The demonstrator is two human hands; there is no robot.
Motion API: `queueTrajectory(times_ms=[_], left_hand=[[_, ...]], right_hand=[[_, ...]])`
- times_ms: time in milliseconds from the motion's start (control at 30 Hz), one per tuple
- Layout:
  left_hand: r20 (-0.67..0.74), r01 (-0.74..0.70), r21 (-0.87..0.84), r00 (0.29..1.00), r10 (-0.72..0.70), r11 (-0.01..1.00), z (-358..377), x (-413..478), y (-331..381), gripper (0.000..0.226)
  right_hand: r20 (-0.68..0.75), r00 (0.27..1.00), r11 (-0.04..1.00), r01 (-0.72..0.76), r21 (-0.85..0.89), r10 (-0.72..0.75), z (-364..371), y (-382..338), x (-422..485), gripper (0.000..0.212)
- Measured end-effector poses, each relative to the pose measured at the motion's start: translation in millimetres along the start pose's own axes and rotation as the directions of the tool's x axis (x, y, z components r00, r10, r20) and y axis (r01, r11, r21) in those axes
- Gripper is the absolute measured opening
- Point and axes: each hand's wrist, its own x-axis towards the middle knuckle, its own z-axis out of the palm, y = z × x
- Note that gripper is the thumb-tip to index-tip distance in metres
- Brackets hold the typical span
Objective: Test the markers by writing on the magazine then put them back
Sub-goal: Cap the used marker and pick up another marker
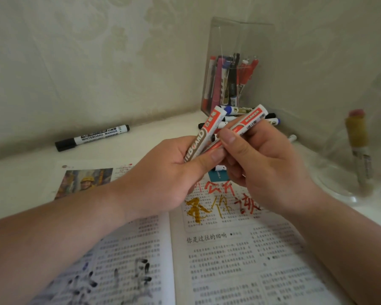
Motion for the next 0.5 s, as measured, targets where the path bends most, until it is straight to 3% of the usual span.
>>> queueTrajectory(times_ms=[133,300,400,500], left_hand=[[0.051,0.133,-0.102,0.990,-0.128,0.986,-0.2,-0.1,5.4,0.054],[0.063,0.093,0.145,0.993,-0.103,0.985,-2.4,0.1,7.2,0.052],[0.024,0.093,0.095,0.995,-0.096,0.991,-1.6,-5.2,5.6,0.042],[-0.069,0.114,-0.031,0.991,-0.115,0.993,-5.5,-7.0,0.5,0.032]], right_hand=[[0.018,1.000,0.999,0.018,-0.031,-0.018,-6.0,-0.9,0.3,0.014],[0.018,1.000,1.000,0.025,-0.005,-0.024,-2.3,-7.2,-0.6,0.008],[-0.186,0.983,1.000,0.016,0.011,-0.014,-14.2,-6.1,4.9,0.019],[-0.413,0.909,0.992,-0.008,0.127,0.060,-32.6,-8.7,12.6,0.032]])
